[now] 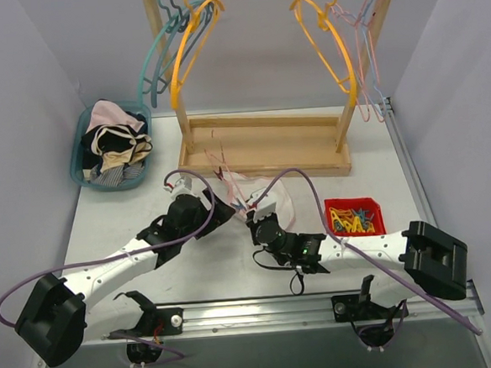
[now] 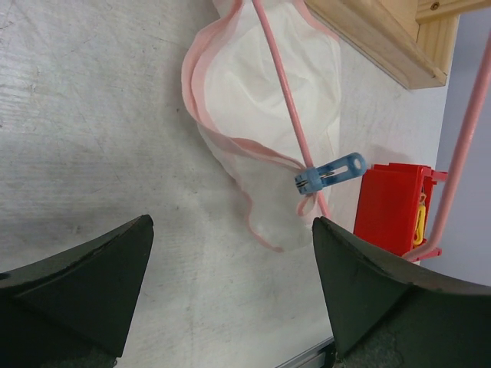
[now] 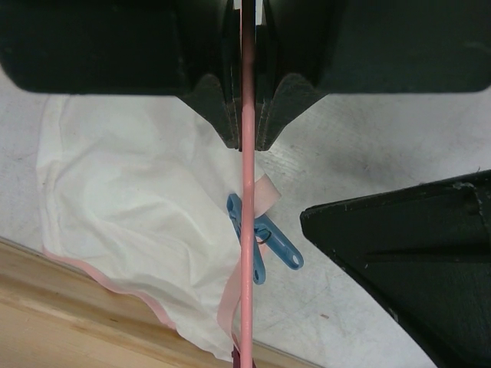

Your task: Remove the underwear clipped to the hanger

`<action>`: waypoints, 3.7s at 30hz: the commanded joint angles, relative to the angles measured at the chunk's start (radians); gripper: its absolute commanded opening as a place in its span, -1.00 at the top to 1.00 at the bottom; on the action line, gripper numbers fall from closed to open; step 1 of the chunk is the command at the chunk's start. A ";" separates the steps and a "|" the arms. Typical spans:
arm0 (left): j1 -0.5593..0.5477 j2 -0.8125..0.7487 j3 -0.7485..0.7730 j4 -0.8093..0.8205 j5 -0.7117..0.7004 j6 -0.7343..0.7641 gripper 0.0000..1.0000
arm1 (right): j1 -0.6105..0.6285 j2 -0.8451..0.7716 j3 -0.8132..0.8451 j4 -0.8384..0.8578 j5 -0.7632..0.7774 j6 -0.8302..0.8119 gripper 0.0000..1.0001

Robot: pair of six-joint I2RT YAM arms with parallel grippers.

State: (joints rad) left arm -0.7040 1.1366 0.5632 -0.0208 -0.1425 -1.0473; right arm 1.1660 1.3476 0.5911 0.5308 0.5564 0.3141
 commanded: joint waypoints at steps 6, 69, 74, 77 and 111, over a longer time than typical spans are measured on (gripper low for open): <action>0.008 -0.060 0.041 0.101 -0.048 -0.045 -0.87 | 0.009 0.033 -0.007 0.090 -0.003 0.013 1.00; 0.055 -0.030 0.018 0.148 0.086 -0.030 0.94 | -0.009 0.027 -0.001 -0.021 0.132 0.066 1.00; 0.052 -0.110 -0.012 0.047 0.138 0.004 0.95 | -0.025 -0.025 -0.014 -0.038 0.131 0.062 1.00; 0.052 -0.167 -0.091 0.038 0.169 0.007 0.94 | -0.028 -0.059 -0.019 -0.040 0.112 0.037 1.00; 0.172 0.244 0.353 0.053 0.049 0.273 -0.87 | 0.021 -0.105 -0.020 0.035 0.001 0.003 1.00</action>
State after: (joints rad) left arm -0.5350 1.3853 0.8753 -0.0513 -0.0948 -0.7986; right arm 1.1793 1.2201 0.5625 0.4675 0.5602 0.3096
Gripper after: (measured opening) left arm 0.938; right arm 0.067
